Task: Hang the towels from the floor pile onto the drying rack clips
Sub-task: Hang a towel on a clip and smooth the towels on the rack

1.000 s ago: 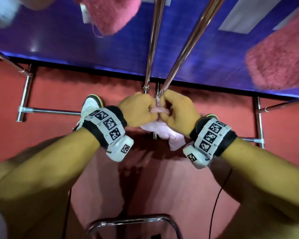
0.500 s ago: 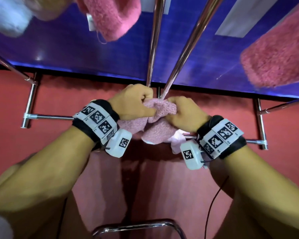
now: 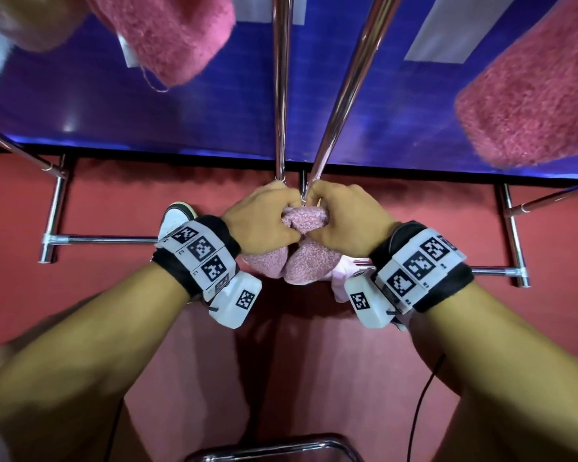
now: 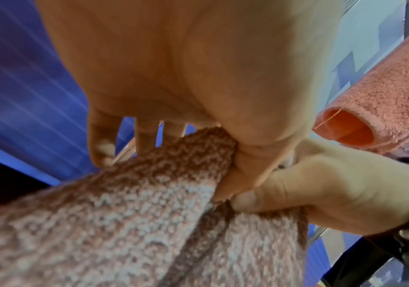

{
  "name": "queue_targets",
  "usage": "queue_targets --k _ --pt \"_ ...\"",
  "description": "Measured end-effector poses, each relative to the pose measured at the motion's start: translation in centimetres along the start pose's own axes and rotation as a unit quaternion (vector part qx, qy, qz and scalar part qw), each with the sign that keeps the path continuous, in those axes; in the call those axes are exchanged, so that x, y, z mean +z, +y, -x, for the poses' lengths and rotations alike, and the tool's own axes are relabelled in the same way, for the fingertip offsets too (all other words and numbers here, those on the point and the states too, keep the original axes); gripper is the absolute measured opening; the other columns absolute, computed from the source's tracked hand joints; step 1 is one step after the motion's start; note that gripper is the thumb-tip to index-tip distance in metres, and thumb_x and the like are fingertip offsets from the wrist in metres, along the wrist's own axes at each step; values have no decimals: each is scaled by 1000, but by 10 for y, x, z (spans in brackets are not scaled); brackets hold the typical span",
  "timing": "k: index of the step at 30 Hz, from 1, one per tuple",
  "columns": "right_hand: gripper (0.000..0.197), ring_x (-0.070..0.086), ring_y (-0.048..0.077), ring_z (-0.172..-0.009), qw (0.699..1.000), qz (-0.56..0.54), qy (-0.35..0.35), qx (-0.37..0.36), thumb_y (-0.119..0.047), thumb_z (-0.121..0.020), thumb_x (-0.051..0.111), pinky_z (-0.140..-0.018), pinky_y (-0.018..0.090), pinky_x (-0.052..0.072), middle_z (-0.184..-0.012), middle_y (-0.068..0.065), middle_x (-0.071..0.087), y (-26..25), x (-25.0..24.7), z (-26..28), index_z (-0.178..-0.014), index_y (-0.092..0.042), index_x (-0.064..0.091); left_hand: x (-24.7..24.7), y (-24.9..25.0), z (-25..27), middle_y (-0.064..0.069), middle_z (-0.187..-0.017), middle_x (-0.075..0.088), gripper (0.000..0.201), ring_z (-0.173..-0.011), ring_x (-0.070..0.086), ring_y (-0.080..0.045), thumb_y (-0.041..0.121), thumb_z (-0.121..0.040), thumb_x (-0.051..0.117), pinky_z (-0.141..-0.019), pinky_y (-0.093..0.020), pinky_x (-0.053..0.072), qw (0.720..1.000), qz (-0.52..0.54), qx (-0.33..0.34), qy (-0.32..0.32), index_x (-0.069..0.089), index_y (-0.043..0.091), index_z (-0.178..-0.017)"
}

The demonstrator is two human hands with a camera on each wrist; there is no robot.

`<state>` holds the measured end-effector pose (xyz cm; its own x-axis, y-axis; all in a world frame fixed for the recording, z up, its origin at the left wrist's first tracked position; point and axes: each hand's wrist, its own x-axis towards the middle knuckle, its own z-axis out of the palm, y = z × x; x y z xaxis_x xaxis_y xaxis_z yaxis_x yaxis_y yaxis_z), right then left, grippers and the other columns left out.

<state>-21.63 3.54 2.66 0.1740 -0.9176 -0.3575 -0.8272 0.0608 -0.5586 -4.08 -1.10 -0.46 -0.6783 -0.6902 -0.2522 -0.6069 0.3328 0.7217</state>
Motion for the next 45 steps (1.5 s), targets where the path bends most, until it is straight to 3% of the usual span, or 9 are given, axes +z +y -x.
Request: queue_targets --k 9,18,23,28,32,36,38,40,45 --pt "70 66 28 -92 990 100 -90 32 -72 -54 43 -80 32 52 -97 4 70 -5 16 -11 -100 -25 67 -2 7 6 -1 -74 57 29 -73 52 -26 10 -83 64 -65 -38 44 999 1 -3 -50 42 27 -75" --pt "12 58 19 -76 992 28 -122 19 -29 -78 70 -70 23 42 -82 2 65 -7 3 1 -84 -20 67 -11 19 11 -11 -60 45 26 -58 30 -14 -5 -66 65 -50 -20 27 996 44 61 39 44 10 -69" --pt "21 66 26 -81 990 69 -117 30 -35 -69 60 -77 34 56 -88 5 69 -4 6 -5 -85 -22 66 -12 20 9 -5 -58 42 20 -59 27 -17 -3 -62 61 -50 -15 25 995 39 51 82 47 8 -71" --pt "18 65 22 -72 995 34 -86 29 -26 -64 67 -69 28 53 -73 0 67 -9 -2 0 -82 -23 63 -13 18 10 -11 -60 52 18 -52 34 -16 8 -63 57 -47 -27 29 996 52 12 76 48 15 -76" --pt "18 54 13 -62 999 -26 -26 8 -20 -66 72 -62 22 41 -64 -7 59 -7 -7 2 -69 -23 54 -12 16 12 0 -74 67 33 -60 58 -23 5 -70 66 -55 -34 49 999 42 -30 13 55 24 -96" --pt "19 51 20 -63 1000 8 -26 -10 -21 -72 63 -67 26 45 -61 -4 56 -6 -3 1 -59 -26 49 -9 22 12 -3 -73 67 29 -66 59 -24 10 -72 67 -63 -38 51 998 40 -41 -14 59 23 -96" --pt "6 62 21 -69 994 74 -75 15 -27 -68 67 -66 27 51 -70 -2 64 -6 -3 2 -68 -25 60 -9 26 12 0 -80 67 25 -75 61 -22 17 -74 68 -64 -26 50 997 5 -57 -59 60 24 -97" --pt "25 60 14 -67 984 119 -132 24 -36 -63 80 -59 19 44 -70 -8 62 -6 -2 6 -76 -26 61 -8 30 13 2 -85 64 20 -80 60 -23 22 -78 64 -59 -18 44 986 -39 -75 -141 62 22 -98" --pt "32 61 28 -100 979 130 -157 3 -17 -78 65 -73 26 42 -94 4 63 -11 -1 12 -110 -22 64 3 31 13 -4 -80 60 3 -70 56 -22 17 -79 60 -58 -26 42 965 -113 -105 -212 57 18 -80"
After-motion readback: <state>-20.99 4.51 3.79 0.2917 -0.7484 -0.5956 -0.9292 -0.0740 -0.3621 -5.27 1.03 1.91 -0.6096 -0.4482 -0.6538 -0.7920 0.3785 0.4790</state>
